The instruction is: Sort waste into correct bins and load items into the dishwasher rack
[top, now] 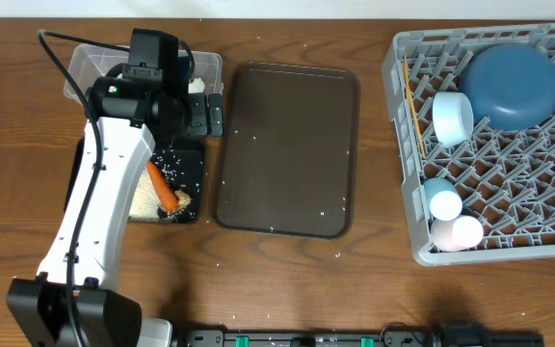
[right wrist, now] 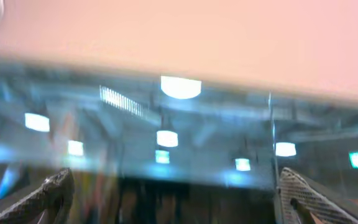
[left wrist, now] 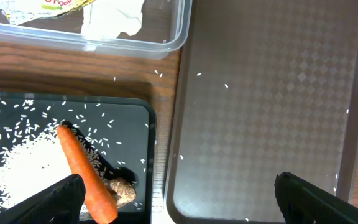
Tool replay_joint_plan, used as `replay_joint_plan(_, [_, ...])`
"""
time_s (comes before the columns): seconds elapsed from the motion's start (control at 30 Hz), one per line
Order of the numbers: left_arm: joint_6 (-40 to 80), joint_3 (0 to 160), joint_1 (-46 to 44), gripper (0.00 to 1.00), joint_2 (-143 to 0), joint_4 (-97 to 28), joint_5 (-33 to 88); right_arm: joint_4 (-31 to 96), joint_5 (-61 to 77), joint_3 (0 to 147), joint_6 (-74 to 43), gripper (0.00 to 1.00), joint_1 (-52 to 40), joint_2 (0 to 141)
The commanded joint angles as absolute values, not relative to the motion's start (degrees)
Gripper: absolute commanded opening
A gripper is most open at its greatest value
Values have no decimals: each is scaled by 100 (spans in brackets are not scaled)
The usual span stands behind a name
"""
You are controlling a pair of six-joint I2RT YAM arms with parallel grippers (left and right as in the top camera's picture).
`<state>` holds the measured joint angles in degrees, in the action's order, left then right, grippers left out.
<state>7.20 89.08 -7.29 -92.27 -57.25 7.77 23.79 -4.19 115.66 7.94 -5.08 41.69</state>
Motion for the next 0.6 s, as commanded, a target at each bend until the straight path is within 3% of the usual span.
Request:
replay_joint_plan(0.0, [668, 8925, -738, 98, -9258, -5754, 794, 2047, -469, 11104, 733, 99, -639, 4287])
replay_joint_plan(0.2, [666, 8925, -738, 98, -9258, -5756, 794, 915, -467, 9124, 733, 99, -414, 4292])
replay_joint_plan(0.5, [666, 8925, -738, 98, -9258, -5754, 794, 917, -467, 5378, 733, 99, -353, 4270])
replay_joint_plan(0.57, [668, 8925, -738, 98, -9258, -5756, 794, -231, -471, 4237, 797, 99, -443, 4187])
